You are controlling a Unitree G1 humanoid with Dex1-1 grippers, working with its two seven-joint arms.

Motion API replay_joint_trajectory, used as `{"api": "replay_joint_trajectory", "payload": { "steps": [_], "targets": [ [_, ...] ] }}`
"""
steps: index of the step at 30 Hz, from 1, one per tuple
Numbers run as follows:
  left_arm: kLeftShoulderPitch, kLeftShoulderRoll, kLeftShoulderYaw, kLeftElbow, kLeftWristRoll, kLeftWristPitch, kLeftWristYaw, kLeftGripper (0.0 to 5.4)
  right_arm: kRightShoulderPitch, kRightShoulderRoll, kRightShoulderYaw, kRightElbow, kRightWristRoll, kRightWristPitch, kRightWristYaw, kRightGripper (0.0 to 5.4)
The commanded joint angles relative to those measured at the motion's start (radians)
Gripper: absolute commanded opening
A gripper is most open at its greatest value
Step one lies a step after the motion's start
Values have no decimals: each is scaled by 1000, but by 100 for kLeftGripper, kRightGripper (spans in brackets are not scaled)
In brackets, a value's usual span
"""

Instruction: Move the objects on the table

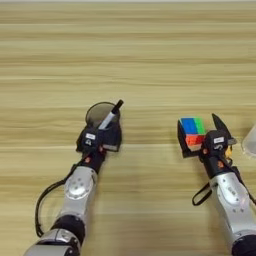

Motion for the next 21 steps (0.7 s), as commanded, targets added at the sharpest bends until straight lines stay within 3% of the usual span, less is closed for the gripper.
{"api": "replay_joint_trajectory", "payload": {
  "steps": [1,12,14,21],
  "targets": [
    [31,40,27,-30,31,-7,88,458,-11,2,-3,14,0,-8,-3,540],
    [44,46,31,10,45,19,133,458,-14,-3,-5,21,3,-9,1,540],
    [42,46,30,15,46,22,130,496,-14,-3,-5,23,3,-9,1,540],
    [39,49,22,24,54,14,128,536,-15,-2,-4,29,1,-12,0,540]
  ]
}}
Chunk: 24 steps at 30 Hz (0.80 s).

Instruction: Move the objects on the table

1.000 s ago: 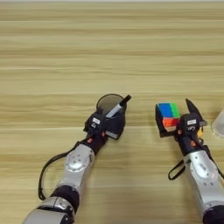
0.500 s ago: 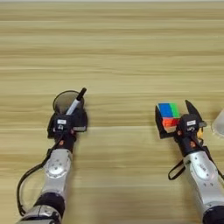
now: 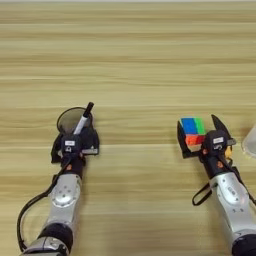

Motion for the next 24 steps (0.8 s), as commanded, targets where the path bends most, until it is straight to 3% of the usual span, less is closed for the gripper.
{"api": "replay_joint_trajectory", "payload": {
  "steps": [1,12,24],
  "targets": [
    [3,5,-9,8,18,5,6,536,-7,0,-3,6,1,-12,-1,540],
    [24,7,-18,-38,26,-4,15,536,-8,-2,-5,11,2,-14,1,540],
    [183,-29,-56,-274,51,46,22,536,-8,-3,-6,12,4,-15,2,540]
  ]
}}
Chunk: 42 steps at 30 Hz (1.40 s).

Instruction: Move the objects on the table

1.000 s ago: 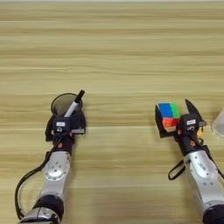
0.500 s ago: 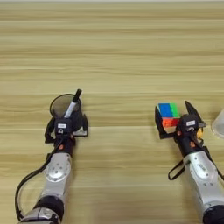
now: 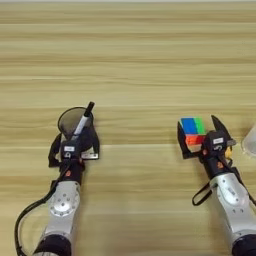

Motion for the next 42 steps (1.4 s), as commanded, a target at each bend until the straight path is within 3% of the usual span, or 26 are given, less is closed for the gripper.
{"api": "replay_joint_trajectory", "payload": {
  "steps": [1,14,27,32,42],
  "targets": [
    [40,-10,-17,-64,11,42,0,536,-8,-2,-5,8,4,-11,2,540],
    [118,-29,-67,-172,20,101,-25,536,-18,-5,-9,25,6,-15,3,540],
    [143,-30,-117,-201,43,152,-50,536,-26,-7,-14,43,6,-21,4,540],
    [156,-34,-132,-212,47,157,-60,536,-28,-6,-15,47,5,-21,4,540],
    [173,-41,-213,-234,59,141,-139,536,-30,-8,-18,49,1,-16,2,540]
  ]
}}
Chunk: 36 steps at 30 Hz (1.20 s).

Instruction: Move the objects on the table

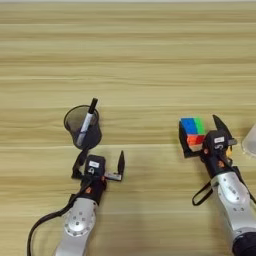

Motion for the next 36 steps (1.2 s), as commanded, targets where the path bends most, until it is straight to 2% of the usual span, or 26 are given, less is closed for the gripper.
{"api": "replay_joint_trajectory", "payload": {
  "steps": [1,4,11,36],
  "targets": [
    [17,-7,-38,-23,-4,-15,-50,536,-10,-4,-3,11,0,2,0,540],
    [26,-13,-53,-61,-23,-48,-80,536,-16,-6,-6,13,-5,12,-8,540],
    [41,-24,-64,-143,-59,-74,-116,536,-35,-10,-3,35,-20,50,-15,540],
    [32,-38,-76,-124,-31,-101,-92,536,-76,-10,20,70,-57,175,-42,540]
  ]
}}
